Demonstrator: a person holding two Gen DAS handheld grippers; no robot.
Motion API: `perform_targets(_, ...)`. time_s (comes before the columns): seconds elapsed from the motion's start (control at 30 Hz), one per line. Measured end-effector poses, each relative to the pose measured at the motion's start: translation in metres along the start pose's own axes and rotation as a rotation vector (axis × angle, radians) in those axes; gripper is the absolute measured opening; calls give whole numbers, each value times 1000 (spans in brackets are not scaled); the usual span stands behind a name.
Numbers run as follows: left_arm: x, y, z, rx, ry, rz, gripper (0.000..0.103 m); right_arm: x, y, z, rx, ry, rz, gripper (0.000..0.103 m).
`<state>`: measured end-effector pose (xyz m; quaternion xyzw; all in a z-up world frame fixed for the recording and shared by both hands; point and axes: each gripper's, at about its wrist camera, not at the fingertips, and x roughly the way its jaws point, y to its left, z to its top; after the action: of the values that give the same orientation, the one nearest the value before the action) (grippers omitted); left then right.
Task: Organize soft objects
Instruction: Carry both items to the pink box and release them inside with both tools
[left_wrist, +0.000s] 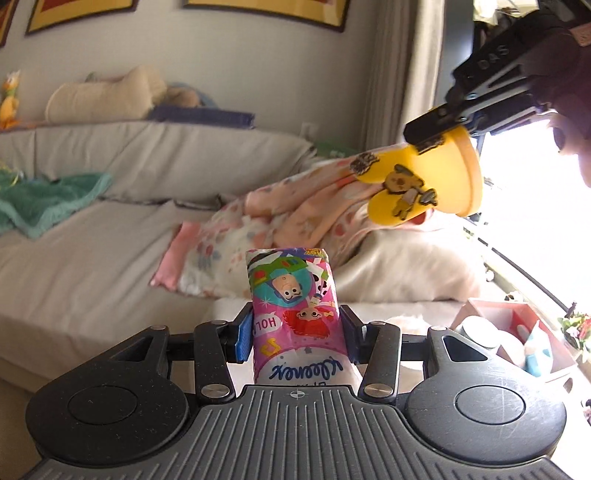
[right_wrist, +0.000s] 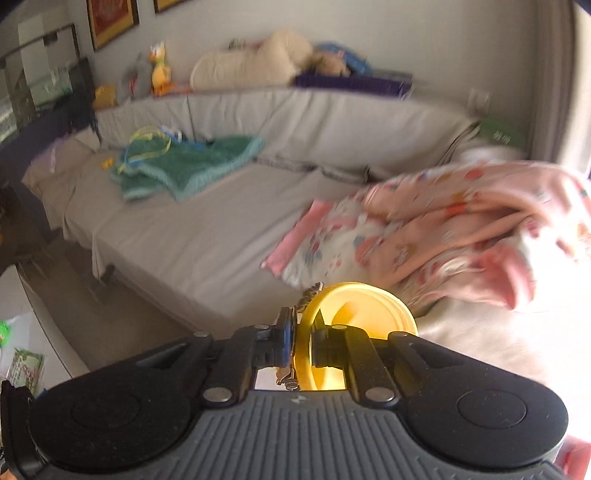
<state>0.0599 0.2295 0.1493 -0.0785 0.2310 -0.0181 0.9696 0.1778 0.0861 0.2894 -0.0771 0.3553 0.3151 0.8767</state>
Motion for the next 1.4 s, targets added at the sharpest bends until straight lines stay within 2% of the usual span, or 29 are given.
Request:
perform_targets(0.2, -1, -58, 26, 70, -10, -50, 51, -88, -52, -19, 49, -134, -28, 9)
perform_targets(0.4, 15, -136, 42, 121, 10, -179, 51, -161, -122, -57, 114, -237, -97, 9)
perform_targets(0.6, 48, -222, 35, 169, 92, -332, 51, -209, -197, -105, 187, -290, -207, 9)
perform_targets(0.7, 71, -257, 25, 196, 142, -393, 51, -216, -231, -128, 235, -288, -242, 9)
perform_targets(0.87, 115, -295, -5, 189, 202, -521, 52, -202, -276, -157, 309, -257, -244, 9)
perform_targets(0.93, 143, -303, -24, 188, 269, -580, 54, -187, -289, -165, 338, -237, -230, 9)
perform_targets(1.0, 168, -307, -41, 198, 348, -582, 56, -168, -301, -173, 377, -213, -203, 9)
perform_targets(1.03, 176, -307, -49, 210, 353, -559, 56, -157, -306, -176, 393, -199, -187, 9)
perform_targets(1.1, 179, -304, -51, 231, 304, -527, 56, -132, -311, -181, 417, -167, -163, 9)
perform_targets(1.27, 158, -290, -32, 243, 220, -544, 56, -83, -319, -185, 464, -108, -91, 9)
perform_targets(1.33, 143, -288, -33, 280, 221, -540, 56, -63, -327, -187, 514, -82, -37, 9)
perform_targets(1.4, 141, -289, -40, 312, 265, -544, 56, -44, -336, -193, 574, -52, 27, 9)
